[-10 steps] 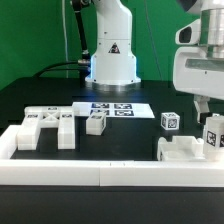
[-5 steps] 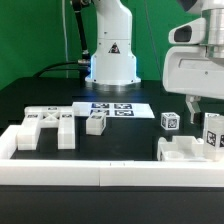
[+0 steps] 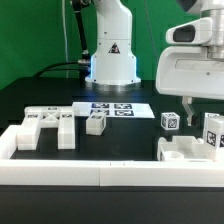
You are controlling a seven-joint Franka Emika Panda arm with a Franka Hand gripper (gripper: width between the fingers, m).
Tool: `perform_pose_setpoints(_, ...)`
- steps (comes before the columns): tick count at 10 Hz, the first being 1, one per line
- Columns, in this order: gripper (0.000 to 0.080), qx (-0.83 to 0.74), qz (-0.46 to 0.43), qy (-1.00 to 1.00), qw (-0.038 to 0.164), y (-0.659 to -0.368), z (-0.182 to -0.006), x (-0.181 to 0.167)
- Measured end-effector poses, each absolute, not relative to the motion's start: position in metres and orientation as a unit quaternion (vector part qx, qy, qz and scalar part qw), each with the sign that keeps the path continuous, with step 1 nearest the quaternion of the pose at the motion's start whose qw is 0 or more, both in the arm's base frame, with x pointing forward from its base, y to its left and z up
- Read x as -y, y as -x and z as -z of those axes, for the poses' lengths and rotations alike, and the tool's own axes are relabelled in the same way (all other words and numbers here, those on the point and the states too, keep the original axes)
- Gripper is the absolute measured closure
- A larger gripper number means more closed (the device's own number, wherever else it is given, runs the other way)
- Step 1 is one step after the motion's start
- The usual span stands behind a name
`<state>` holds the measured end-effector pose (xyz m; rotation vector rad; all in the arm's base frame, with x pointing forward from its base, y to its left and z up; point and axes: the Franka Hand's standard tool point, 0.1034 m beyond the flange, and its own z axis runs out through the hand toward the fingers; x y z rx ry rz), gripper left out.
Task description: Assemble chair
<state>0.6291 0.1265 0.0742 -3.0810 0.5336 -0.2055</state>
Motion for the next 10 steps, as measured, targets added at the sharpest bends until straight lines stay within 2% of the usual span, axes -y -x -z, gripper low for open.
perform_pose_setpoints(4,0.0150,-0.043,0.066,0.997,-0.005,-0.6292,-0.0742,-0.1258)
perform_pose_setpoints(8,0.0150,0.122,0.063,0.990,-0.026,-0.6301,-0.0741,-0.1206)
perform_pose_setpoints(10,0.0177,0.116,0.063,0.991,-0.027,-0.6300,-0.0740,-0.1199)
